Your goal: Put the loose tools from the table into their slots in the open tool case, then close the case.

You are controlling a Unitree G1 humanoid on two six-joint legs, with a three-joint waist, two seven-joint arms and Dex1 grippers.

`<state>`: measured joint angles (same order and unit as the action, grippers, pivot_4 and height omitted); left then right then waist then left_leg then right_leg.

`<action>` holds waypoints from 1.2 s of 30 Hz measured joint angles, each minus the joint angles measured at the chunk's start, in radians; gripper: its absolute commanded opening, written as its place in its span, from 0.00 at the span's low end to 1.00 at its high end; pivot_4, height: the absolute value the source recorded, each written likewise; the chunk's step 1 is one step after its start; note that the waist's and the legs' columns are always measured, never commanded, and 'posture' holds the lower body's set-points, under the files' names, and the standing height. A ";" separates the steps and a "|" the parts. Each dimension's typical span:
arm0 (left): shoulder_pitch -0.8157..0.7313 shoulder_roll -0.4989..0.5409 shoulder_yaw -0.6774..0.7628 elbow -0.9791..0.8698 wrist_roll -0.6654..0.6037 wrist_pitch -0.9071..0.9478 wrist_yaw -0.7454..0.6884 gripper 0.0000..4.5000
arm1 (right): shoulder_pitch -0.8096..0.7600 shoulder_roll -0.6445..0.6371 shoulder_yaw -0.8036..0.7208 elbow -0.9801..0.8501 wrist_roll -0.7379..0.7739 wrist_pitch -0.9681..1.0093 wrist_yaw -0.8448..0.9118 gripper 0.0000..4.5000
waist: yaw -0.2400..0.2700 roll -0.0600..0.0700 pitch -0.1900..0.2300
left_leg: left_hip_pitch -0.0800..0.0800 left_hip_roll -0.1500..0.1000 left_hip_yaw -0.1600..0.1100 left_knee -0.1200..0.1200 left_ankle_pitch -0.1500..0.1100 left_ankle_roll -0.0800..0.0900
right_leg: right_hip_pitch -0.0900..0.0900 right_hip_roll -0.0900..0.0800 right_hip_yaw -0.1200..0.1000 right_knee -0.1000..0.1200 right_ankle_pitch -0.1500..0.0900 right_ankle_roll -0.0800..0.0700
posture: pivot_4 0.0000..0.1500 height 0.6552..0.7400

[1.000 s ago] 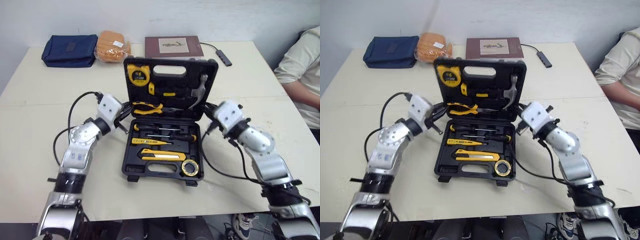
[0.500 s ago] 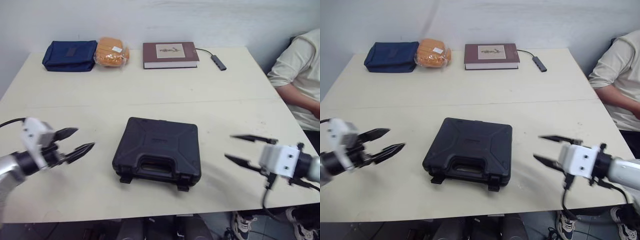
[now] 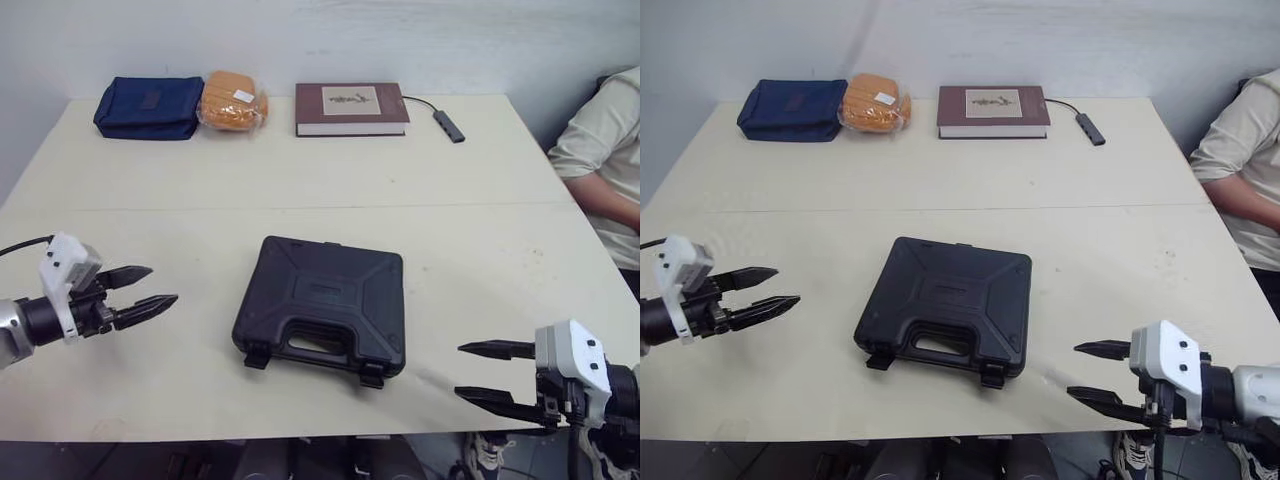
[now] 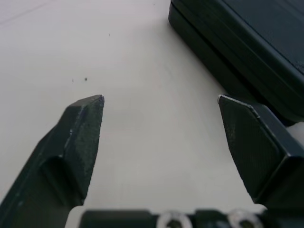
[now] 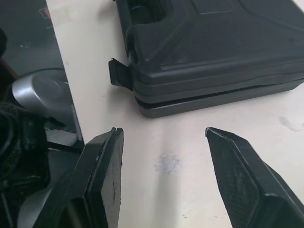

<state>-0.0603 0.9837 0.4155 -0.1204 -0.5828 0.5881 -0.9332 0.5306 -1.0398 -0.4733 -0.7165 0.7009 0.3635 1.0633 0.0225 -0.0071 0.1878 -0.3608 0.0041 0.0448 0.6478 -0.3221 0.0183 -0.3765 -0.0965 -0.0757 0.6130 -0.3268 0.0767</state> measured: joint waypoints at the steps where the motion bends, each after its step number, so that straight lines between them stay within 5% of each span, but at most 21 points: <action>1: -0.060 -0.002 -0.046 0.043 0.023 -0.020 -0.008 0.46 | -0.001 0.004 0.034 -0.024 0.000 0.015 -0.005 0.33 | 0.003 0.000 0.000 | 0.000 0.000 0.000 0.000 0.001 0.000 | 0.000 0.000 0.000 0.001 0.000 0.000 | 1.00 1.00; 4: -0.244 -0.046 -0.188 0.184 0.108 -0.084 -0.040 0.19 | -0.023 0.027 0.125 -0.050 -0.017 0.037 -0.024 0.02 | 0.008 -0.001 0.000 | 0.000 -0.001 0.000 0.002 0.002 0.002 | 0.001 -0.001 0.000 0.002 0.001 0.002 | 1.00 1.00; 6: -0.323 -0.084 -0.264 0.252 0.151 -0.124 -0.060 0.01 | -0.046 0.037 0.177 -0.054 -0.036 0.045 -0.037 0.00 | 0.005 -0.001 0.000 | -0.001 -0.003 0.000 0.003 0.002 0.004 | 0.000 -0.002 0.001 0.003 0.002 0.003 | 1.00 1.00; 15: -0.701 -0.330 -0.443 0.634 0.306 -0.249 -0.043 0.01 | -0.192 0.109 0.389 -0.014 -0.125 0.078 -0.107 0.00 | 0.000 -0.005 0.001 | -0.012 -0.003 0.000 0.014 0.004 0.003 | -0.008 0.000 -0.001 0.012 0.003 0.005 | 1.00 1.00; 24: -0.909 -0.483 -0.537 1.033 0.472 -0.484 -0.048 0.01 | -0.296 0.155 0.531 0.061 -0.210 0.075 -0.123 0.00 | 0.010 -0.012 0.004 | -0.013 -0.006 0.001 0.019 0.004 0.005 | -0.007 -0.002 -0.001 0.013 0.005 0.008 | 1.00 1.00; 36: -0.969 -0.524 -0.538 1.196 0.531 -0.627 -0.165 0.01 | -0.323 0.164 0.539 0.146 -0.274 0.030 -0.108 0.00 | 0.003 -0.012 0.004 | -0.013 -0.006 0.002 0.019 0.004 0.006 | -0.007 -0.001 -0.003 0.013 0.005 0.009 | 1.00 1.00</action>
<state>-1.0292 0.4602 -0.1227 1.0752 -0.0520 -0.0393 -1.0983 0.2079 -0.8758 0.0654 -0.5702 0.4270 0.3931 0.9555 0.0255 -0.0194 0.1920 -0.3743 -0.0023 0.0467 0.6670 -0.3177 0.0243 -0.3837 -0.0978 -0.0790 0.6264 -0.3216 0.0861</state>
